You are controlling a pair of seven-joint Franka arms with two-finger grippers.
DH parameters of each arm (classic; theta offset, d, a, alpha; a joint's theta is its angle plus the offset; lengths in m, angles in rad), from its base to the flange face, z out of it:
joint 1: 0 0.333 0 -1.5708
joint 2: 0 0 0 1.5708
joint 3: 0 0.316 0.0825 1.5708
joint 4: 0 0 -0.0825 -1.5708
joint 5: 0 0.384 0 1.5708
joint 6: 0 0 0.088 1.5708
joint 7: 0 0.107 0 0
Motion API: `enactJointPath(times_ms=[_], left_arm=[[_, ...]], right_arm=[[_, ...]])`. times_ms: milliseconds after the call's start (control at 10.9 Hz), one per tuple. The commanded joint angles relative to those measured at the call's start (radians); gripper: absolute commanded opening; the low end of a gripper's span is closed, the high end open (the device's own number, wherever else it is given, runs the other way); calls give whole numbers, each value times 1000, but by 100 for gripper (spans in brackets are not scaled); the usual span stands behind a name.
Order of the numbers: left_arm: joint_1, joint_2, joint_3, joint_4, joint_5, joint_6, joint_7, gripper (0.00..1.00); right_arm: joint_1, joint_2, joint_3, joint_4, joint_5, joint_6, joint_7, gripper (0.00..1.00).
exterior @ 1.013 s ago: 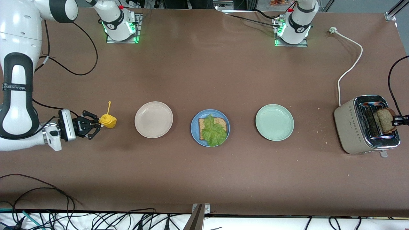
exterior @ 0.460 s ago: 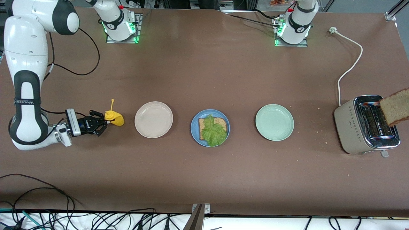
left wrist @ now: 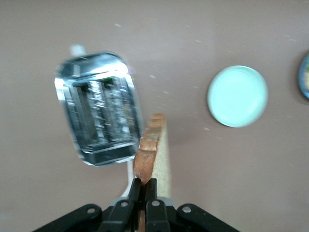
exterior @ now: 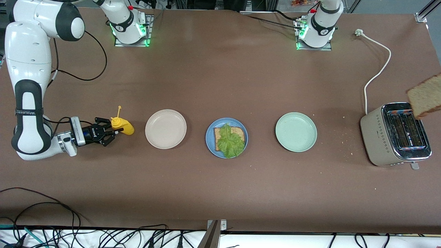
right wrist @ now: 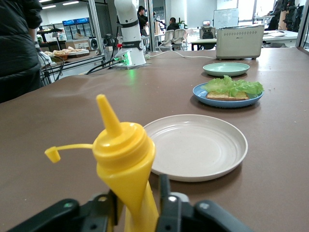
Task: Make sandwich in blue plate with both arms
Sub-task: 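Grasp the toaster bread with the left gripper and lift it out, then release the mustard with the right gripper while the left gripper carries bread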
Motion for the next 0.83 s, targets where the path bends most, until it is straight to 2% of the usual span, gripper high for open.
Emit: enactJointPath(times_ms=[0,184,276,552,737], left_arm=[[-29,0,-12,9,-177,-96,16,0],[-87,35,-38,3,-263,-122,-13,0],[-135,64,-40,6,-268,-122,-24,0],[-250,150,-40,10,-306,-119,-125,0],[-323,190,-40,12,-340,-85,-239,0]], right_arm=[[-32,-10,13,11,18,-23,14,100],[-55,-30,8,19,12,-21,78,100],[-66,-48,3,25,2,-21,125,100],[-67,-106,-43,51,-67,-20,279,100],[-66,-158,-78,83,-90,-43,468,100]])
